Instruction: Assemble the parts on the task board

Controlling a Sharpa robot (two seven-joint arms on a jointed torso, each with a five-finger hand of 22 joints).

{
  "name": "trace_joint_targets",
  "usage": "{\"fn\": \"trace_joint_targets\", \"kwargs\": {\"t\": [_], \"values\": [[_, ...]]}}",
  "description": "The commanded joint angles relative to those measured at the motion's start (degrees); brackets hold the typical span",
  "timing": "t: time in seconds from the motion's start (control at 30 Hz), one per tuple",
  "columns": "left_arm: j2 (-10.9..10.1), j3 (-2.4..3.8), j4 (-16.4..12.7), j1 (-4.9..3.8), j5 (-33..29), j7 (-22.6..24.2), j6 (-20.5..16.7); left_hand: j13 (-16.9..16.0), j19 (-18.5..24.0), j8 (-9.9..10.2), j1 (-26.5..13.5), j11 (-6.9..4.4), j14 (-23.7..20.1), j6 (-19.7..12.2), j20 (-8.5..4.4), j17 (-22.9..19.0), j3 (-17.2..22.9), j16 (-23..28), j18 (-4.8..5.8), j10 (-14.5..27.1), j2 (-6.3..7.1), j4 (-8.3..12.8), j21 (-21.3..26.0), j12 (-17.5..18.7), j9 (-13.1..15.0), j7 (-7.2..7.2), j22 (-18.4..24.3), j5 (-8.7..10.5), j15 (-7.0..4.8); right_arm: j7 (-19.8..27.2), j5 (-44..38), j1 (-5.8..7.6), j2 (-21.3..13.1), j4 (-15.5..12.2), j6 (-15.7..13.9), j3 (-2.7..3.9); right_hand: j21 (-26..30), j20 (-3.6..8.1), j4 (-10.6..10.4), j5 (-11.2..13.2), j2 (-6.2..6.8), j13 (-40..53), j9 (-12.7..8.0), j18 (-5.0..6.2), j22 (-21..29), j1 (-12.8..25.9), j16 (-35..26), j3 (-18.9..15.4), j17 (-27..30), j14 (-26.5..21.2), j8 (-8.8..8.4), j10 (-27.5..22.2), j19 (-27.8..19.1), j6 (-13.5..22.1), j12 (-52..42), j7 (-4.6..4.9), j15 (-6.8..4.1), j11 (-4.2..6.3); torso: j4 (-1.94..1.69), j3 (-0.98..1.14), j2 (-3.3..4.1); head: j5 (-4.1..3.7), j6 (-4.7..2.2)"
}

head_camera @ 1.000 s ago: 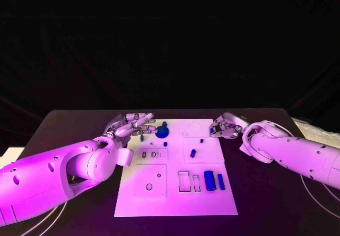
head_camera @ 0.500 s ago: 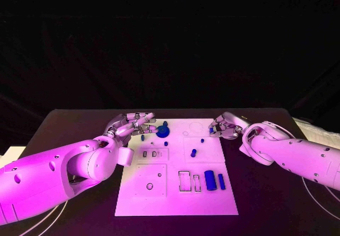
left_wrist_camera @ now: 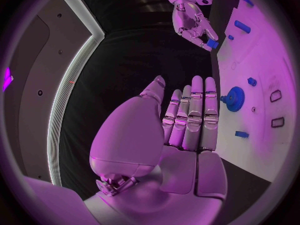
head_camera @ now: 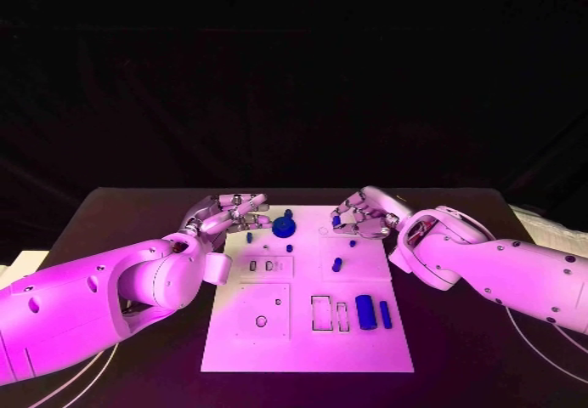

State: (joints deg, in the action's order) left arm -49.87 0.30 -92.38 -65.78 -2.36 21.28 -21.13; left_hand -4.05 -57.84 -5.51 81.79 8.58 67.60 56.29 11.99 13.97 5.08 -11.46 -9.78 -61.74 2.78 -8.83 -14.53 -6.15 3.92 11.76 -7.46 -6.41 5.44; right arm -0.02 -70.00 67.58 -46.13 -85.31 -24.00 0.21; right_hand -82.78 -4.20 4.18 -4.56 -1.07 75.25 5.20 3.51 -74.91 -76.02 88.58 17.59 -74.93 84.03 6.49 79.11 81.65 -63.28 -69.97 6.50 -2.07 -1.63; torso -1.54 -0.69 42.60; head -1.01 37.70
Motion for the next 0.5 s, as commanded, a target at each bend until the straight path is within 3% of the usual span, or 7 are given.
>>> {"fn": "trace_joint_targets", "kwargs": {"t": [0.03, 0.13, 0.3, 0.5], "values": [[0.0, 0.03, 0.4, -0.03, -0.4, 0.7, 0.8, 0.0, -0.5, 0.4, 0.2, 0.11, 0.1, 0.2, -0.07, 0.1, 0.0, 0.2, -0.61, -0.3, -0.51, 0.4, 0.4, 0.3, 0.0, 0.17, 0.1, 0.09, 0.14, -4.6, -1.4, 0.00, 1.4, -1.2, 0.5, -0.02, 0.1, 0.16, 0.1, -0.2, -0.79, -2.9, 0.2, -0.20, 0.1, -0.3, -0.2, 0.4, -11.9, 5.2, -0.17, -0.2, -0.3, 0.1, 0.0, 0.07, -0.13, -0.08, -0.15, -0.02, -0.08, 0.29, 0.21], [0.0, 0.03, 0.9, -0.03, -0.6, 0.8, 0.7, 0.0, -0.5, 0.4, 0.2, 0.11, 0.1, 0.2, -0.07, 0.1, 0.0, 0.2, -0.61, -0.3, -0.51, 0.4, 0.4, 0.3, 0.0, 0.17, 0.1, 0.09, 0.14, -6.8, -2.8, -0.09, 3.1, -1.8, 1.7, -0.17, 0.2, 0.16, 0.1, -0.3, -0.80, -3.0, 0.2, -0.16, 0.3, -0.2, -0.3, 0.5, -11.8, 5.2, -0.17, -0.3, -0.4, 0.0, 0.2, 0.05, -0.13, -0.07, -0.15, -0.09, -0.11, 0.45, 0.30], [-0.1, 0.04, 1.6, -0.05, -0.8, 1.1, 0.5, 0.0, -0.5, 0.4, 0.2, 0.11, 0.1, 0.2, -0.07, 0.1, 0.0, 0.3, -0.61, -0.3, -0.52, 0.4, 0.4, 0.3, 0.0, 0.16, 0.1, 0.09, 0.14, -10.7, -5.2, -0.59, 6.6, -2.1, 3.3, -0.60, 0.4, 0.15, 0.2, -0.3, -0.79, -3.7, 0.3, -0.08, 0.6, -0.2, -0.5, 0.7, -11.4, 5.1, -0.13, -0.7, -0.6, -0.2, 1.1, 0.01, -0.15, -0.04, -0.39, -0.40, -0.33, 0.52, 0.63], [-0.3, 0.04, 1.7, -0.07, -0.9, 1.2, 0.3, 0.0, -0.5, 0.4, 0.2, 0.11, 0.1, 0.2, -0.07, 0.1, 0.0, 0.3, -0.61, -0.3, -0.53, 0.4, 0.4, 0.3, 0.0, 0.15, 0.1, 0.10, 0.14, -13.7, -7.5, -1.43, 9.9, -1.6, 4.2, -0.93, 0.6, 0.16, 0.3, -0.3, -0.64, -4.3, 0.3, 0.02, 1.1, 0.0, -0.6, 0.8, -11.2, 5.1, -0.10, -1.0, -0.9, -0.3, 1.9, -0.03, -0.17, -0.01, -0.33, -0.38, -0.26, 1.05, 0.82]]}}
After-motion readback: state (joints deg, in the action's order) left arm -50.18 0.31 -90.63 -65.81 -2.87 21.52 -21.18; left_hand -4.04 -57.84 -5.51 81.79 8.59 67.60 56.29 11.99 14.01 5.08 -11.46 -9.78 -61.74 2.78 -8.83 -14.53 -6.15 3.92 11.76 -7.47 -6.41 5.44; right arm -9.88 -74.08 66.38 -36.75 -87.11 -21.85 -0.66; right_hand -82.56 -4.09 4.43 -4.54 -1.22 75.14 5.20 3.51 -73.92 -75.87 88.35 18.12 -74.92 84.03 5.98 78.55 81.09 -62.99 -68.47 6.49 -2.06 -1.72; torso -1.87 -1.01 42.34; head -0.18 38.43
